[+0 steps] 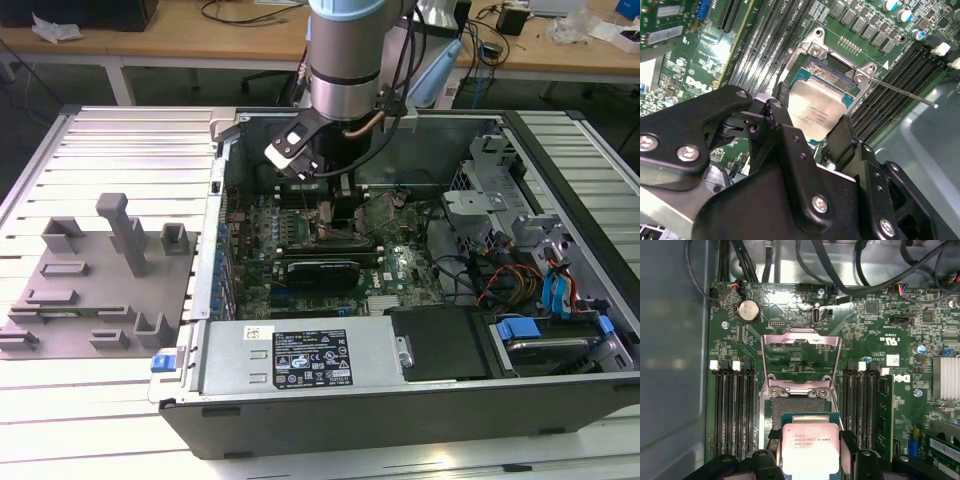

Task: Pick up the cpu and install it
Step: 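Place the cpu into insertion slot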

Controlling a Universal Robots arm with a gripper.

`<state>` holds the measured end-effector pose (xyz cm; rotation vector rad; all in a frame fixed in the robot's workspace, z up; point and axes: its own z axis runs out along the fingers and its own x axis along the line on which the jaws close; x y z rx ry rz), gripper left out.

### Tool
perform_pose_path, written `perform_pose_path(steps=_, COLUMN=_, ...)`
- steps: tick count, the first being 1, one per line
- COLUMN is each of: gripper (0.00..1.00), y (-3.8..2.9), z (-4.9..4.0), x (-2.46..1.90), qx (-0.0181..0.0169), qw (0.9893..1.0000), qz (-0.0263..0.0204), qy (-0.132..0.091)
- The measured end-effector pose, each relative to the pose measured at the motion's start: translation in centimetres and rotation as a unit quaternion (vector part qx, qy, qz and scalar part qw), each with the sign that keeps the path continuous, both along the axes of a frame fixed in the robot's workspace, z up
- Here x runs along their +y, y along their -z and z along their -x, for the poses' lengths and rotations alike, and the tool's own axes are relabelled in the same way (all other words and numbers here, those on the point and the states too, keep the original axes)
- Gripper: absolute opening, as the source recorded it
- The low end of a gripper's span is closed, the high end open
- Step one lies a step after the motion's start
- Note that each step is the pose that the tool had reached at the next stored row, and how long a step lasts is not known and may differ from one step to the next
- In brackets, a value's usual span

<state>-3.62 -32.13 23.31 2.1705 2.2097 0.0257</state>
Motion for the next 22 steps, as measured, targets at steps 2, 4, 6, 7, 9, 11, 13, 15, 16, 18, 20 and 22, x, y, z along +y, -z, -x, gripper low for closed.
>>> perform_pose_path(steps=2, gripper=0.55, y=0.40, z=0.00, x=0.11, qx=0.0002, qw=1.0000, qz=0.0000, qy=0.002)
perform_pose_path(steps=4, gripper=0.55, y=1.01, z=0.00, x=0.25, qx=0.0015, qw=1.0000, qz=0.0000, qy=0.005)
perform_pose_path(steps=6, gripper=0.55, y=1.33, z=0.00, x=0.35, qx=0.0024, qw=1.0000, qz=0.0001, qy=0.007)
perform_pose_path(steps=7, gripper=0.55, y=1.47, z=0.00, x=0.40, qx=0.0028, qw=1.0000, qz=0.0001, qy=0.008)
perform_pose_path(steps=9, gripper=0.55, y=1.82, z=-0.01, x=0.47, qx=0.0035, qw=0.9999, qz=0.0004, qy=0.010)
perform_pose_path(steps=11, gripper=0.55, y=2.10, z=0.00, x=0.49, qx=0.0037, qw=0.9999, qz=0.0005, qy=0.011)
perform_pose_path(steps=13, gripper=0.55, y=2.45, z=0.00, x=0.50, qx=0.0037, qw=0.9999, qz=0.0008, qy=0.012)
perform_pose_path(steps=15, gripper=0.55, y=2.65, z=0.00, x=0.50, qx=0.0037, qw=0.9999, qz=0.0018, qy=0.012)
perform_pose_path(steps=16, gripper=0.55, y=2.80, z=0.00, x=0.50, qx=0.0037, qw=0.9999, qz=0.0023, qy=0.012)
perform_pose_path(steps=18, gripper=0.55, y=3.02, z=0.00, x=0.50, qx=0.0037, qw=0.9999, qz=0.0024, qy=0.012)
perform_pose_path(steps=20, gripper=0.55, y=3.08, z=0.00, x=0.50, qx=0.0038, qw=0.9999, qz=0.0025, qy=0.012)
perform_pose_path(steps=22, gripper=0.55, y=3.14, z=-0.05, x=0.52, qx=0.0037, qw=0.9999, qz=0.0025, qy=0.012)
